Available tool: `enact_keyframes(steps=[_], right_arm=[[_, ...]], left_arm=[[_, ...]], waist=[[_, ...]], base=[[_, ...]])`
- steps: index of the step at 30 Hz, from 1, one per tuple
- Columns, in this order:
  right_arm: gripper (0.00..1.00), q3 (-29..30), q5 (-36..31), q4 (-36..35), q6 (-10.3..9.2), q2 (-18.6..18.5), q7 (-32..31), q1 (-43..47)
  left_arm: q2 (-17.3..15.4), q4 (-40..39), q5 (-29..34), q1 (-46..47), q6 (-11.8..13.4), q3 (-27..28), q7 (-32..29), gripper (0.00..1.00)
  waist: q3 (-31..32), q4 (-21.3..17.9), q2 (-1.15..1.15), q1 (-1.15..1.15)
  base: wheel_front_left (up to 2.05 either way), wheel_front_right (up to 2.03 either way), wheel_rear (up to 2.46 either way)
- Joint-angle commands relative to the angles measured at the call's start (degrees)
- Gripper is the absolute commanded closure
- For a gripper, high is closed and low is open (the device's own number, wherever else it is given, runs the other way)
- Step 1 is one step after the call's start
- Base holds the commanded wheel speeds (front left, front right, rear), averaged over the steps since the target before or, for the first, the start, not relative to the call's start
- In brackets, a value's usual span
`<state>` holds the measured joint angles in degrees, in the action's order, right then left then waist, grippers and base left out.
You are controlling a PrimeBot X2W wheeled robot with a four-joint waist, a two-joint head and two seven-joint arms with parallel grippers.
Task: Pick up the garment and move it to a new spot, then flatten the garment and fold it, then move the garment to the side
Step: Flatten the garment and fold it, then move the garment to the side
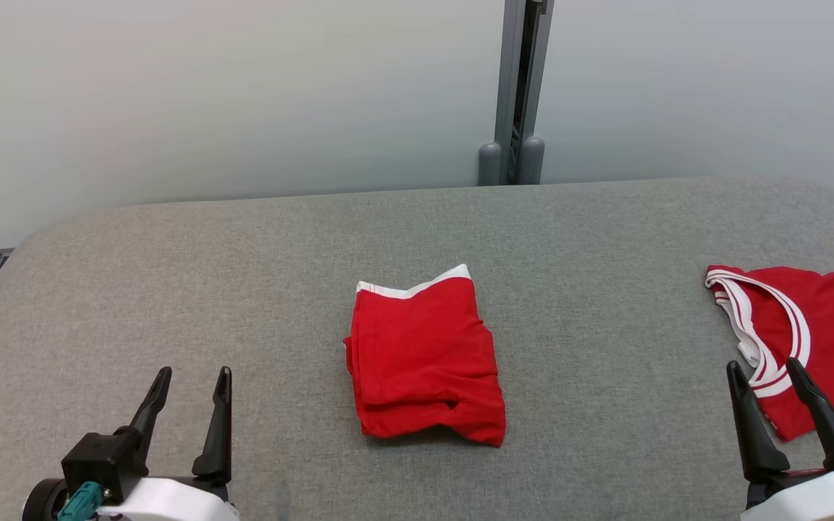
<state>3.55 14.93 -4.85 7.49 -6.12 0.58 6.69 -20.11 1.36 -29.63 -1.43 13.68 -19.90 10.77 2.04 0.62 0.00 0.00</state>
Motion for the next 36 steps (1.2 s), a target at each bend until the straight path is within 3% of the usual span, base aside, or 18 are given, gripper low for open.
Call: enact_keyframes(steps=[1,36], right_arm=[[0.00,0.42,-0.36,-0.66,0.00,0.08,-0.43,0.82],[0.00,0.67,-1.79,-2.35,0.00,0.98,-1.97,1.85]], left_arm=[[-0.46,-0.01,-0.29,-0.54,0.30,0.25,-0.11,0.00],[-2.00,-1.77,-0.19,-1.39,3.11,-0.07,-2.26,0.00]], waist=[[0.36,0.04,0.00,0.00],[0.40,-0.14,0.00,0.00]], base=[[0.00,0.00,0.00],[0.00,0.00,0.00]])
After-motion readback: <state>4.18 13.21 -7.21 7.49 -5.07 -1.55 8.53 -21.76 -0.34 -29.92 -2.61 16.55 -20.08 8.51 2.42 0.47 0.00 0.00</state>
